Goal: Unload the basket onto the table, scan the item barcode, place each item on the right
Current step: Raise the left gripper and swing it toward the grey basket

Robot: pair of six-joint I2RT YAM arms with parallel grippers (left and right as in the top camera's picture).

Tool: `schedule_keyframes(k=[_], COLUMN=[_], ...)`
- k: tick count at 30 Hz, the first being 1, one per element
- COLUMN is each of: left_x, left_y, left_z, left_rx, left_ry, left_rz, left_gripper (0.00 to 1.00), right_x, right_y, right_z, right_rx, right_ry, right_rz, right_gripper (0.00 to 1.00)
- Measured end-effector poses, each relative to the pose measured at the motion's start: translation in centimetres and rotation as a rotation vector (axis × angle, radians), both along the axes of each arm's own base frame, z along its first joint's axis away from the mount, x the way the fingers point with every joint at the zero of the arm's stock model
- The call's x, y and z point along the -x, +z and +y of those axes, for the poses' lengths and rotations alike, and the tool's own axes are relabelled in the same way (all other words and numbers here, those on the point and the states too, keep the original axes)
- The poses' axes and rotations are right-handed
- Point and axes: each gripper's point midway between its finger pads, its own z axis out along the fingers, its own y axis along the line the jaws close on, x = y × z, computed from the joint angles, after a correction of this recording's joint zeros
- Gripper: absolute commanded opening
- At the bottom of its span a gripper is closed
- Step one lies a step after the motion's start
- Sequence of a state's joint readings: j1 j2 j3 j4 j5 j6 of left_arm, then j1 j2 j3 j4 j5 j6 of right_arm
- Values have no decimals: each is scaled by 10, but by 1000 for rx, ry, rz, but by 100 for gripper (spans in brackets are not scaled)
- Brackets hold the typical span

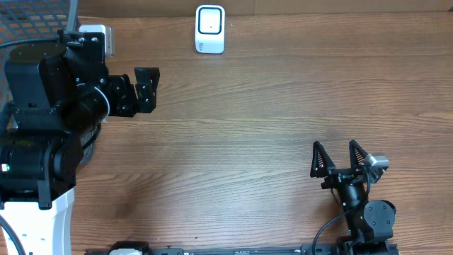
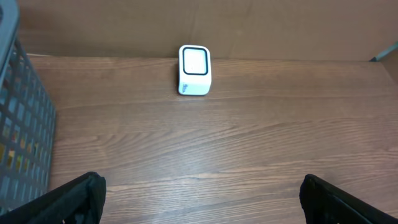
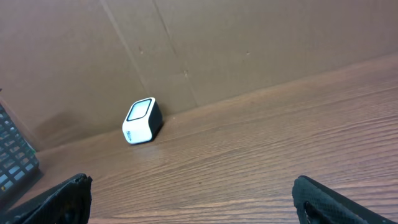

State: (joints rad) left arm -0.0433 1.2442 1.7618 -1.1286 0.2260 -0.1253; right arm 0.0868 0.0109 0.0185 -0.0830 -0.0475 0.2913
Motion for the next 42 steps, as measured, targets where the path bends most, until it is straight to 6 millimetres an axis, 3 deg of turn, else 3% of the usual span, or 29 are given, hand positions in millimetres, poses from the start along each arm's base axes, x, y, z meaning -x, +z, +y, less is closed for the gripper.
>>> schedule_keyframes(k=[42], left_x=[-3], left_y=[3], left_z=[3], left_rx=[13], left_ry=[33], left_rz=[-11], left_gripper=[100], right_x=[0], right_y=[0], right_z=[0], right_rx=[0], right_ry=[0], right_rz=[0], right_gripper=[100])
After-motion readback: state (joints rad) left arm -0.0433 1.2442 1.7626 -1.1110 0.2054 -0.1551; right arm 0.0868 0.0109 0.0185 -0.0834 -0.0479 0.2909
